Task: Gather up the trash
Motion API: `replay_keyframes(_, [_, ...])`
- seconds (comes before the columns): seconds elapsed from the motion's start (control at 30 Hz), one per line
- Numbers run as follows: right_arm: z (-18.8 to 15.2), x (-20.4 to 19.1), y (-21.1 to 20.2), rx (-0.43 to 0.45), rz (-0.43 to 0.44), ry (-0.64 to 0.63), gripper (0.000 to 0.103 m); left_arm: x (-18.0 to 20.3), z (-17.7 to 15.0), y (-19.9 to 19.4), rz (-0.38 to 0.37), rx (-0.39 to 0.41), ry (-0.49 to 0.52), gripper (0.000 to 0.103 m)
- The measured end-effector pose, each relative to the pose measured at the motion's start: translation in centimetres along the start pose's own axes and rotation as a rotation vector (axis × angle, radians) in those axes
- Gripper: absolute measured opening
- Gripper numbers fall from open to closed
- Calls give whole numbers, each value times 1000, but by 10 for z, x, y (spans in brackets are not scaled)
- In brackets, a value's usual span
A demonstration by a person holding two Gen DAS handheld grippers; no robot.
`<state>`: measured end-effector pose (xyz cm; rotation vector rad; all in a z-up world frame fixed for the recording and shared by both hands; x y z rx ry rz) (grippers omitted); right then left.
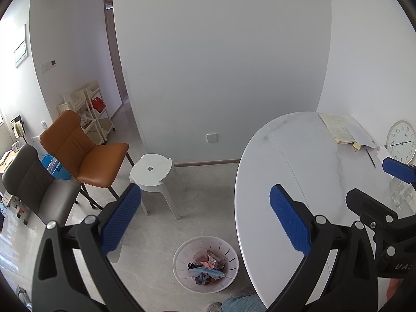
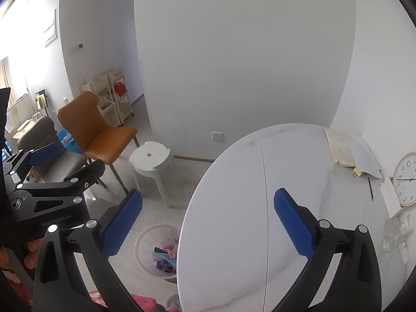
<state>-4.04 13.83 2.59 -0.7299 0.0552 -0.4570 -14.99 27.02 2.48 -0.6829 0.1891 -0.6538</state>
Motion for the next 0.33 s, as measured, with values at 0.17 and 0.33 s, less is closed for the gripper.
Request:
replay_keyframes(0.17, [-1, 0, 0, -2, 1, -2, 100, -1, 1, 4, -22, -16, -7, 95])
replay_keyframes(0.33, [-1, -1, 0, -6, 1, -7, 100, -2, 3, 6, -29, -18, -3, 95])
Point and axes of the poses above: each gripper's, at about its wrist camera, not at the fingertips, and y roughly the way its jaws point, x to its right, z to its top, the point moved 8 cm from there along y, roughly the way its jaws point, and after that the axes turned 6 degrees about -y, right-handed, at the moved point
